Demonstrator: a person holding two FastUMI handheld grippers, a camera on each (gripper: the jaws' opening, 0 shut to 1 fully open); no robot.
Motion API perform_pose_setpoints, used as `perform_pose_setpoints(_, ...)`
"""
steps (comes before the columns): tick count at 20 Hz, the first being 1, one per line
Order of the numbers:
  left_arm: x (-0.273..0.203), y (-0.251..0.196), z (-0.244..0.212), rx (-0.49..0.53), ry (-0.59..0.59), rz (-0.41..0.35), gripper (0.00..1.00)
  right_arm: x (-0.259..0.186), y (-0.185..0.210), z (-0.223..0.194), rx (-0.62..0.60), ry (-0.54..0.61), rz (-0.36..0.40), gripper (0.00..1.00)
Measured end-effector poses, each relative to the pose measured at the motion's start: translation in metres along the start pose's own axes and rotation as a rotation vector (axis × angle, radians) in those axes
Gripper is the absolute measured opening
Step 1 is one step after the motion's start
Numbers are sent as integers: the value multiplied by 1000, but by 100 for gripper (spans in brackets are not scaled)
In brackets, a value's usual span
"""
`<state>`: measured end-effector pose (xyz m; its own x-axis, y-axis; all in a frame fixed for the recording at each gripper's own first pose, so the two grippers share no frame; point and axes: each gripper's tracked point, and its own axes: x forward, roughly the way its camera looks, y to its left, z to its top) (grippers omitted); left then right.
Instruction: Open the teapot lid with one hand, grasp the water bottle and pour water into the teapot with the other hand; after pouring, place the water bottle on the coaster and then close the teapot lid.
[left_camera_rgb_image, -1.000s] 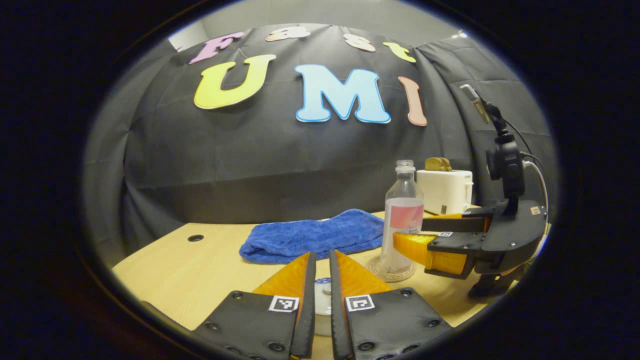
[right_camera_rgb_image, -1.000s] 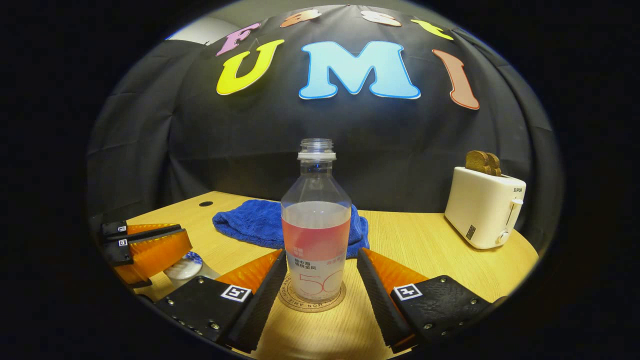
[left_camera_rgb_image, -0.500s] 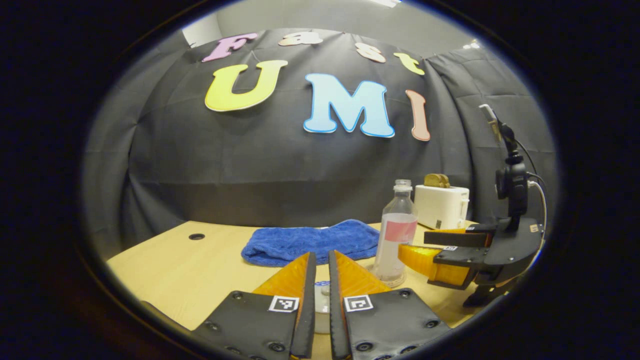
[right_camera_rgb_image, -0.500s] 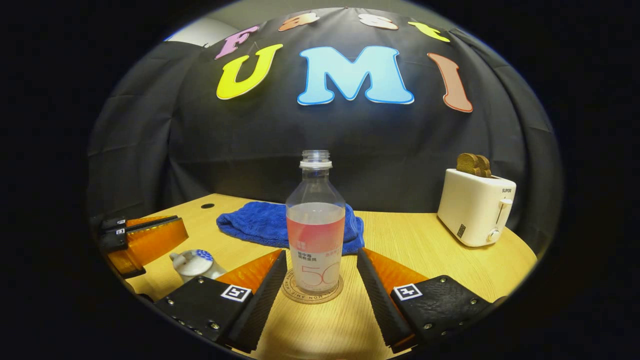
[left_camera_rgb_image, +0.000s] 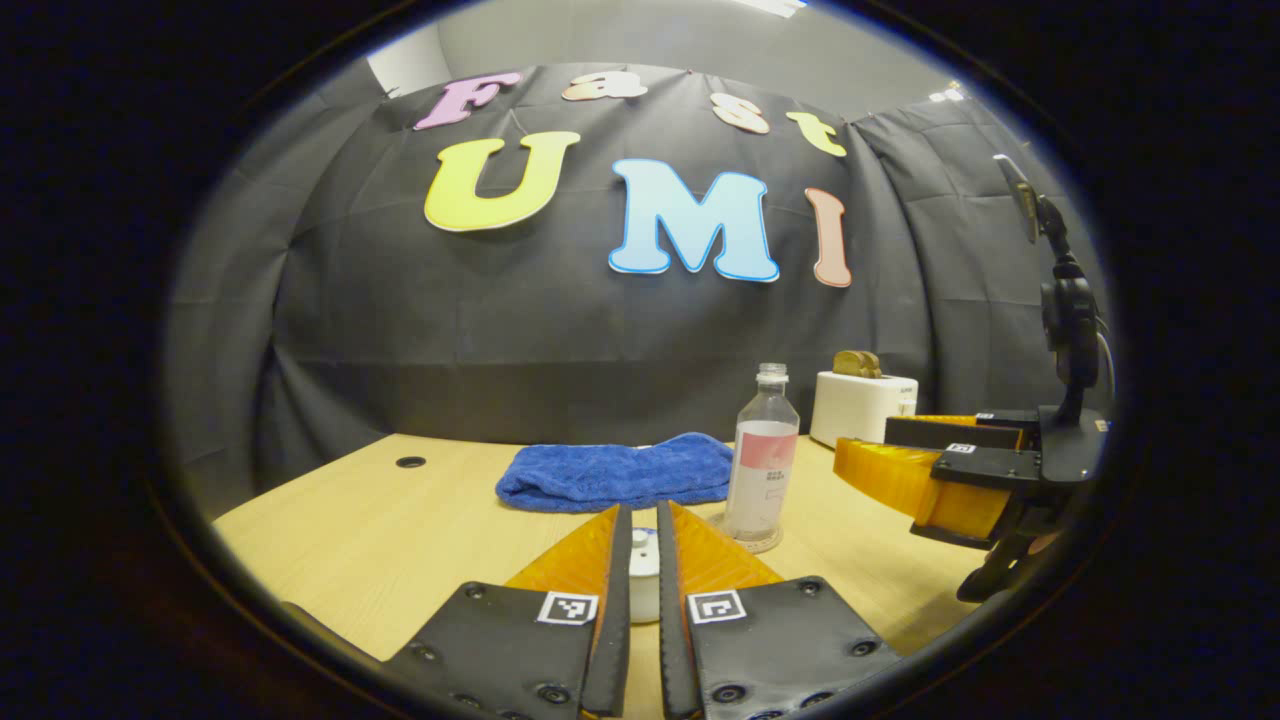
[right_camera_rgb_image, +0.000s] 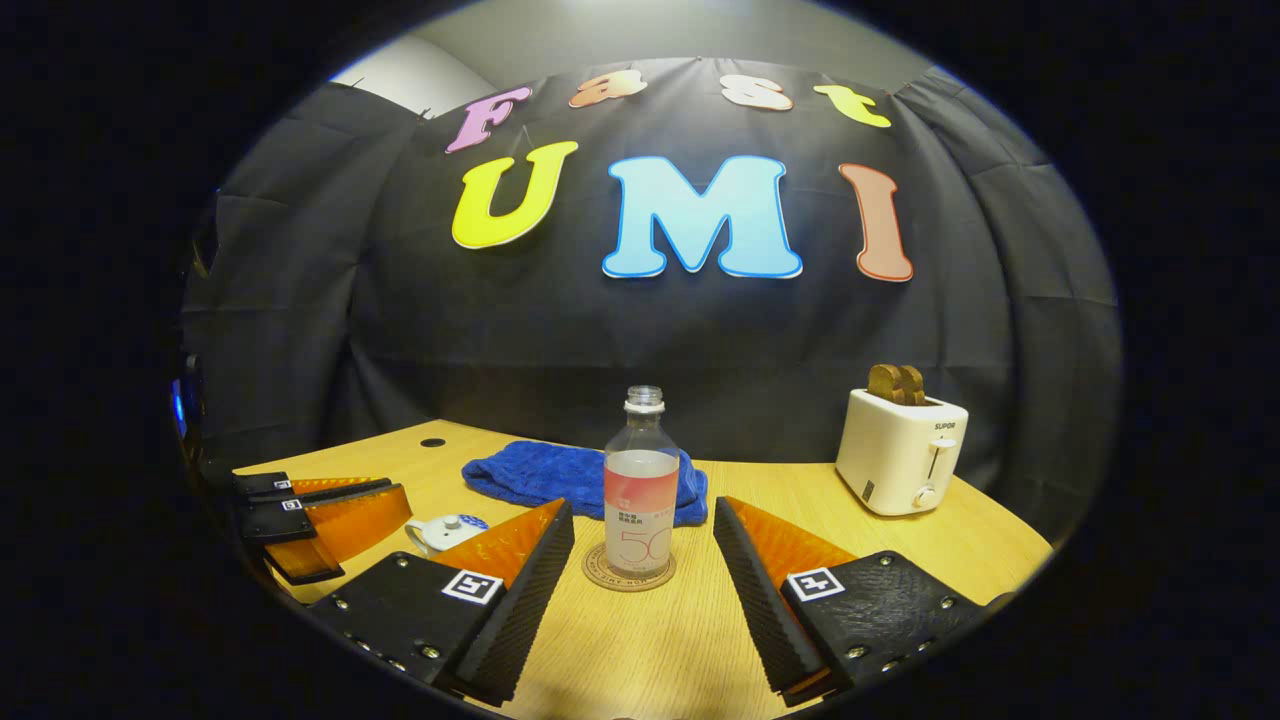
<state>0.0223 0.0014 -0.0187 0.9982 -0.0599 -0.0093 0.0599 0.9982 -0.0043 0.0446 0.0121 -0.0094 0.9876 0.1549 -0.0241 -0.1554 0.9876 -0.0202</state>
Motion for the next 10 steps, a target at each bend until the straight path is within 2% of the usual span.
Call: perform_pose_setpoints(10, -58, -12, 20, 14, -68, 11, 21, -60, 9, 3, 28, -60, -30, 88)
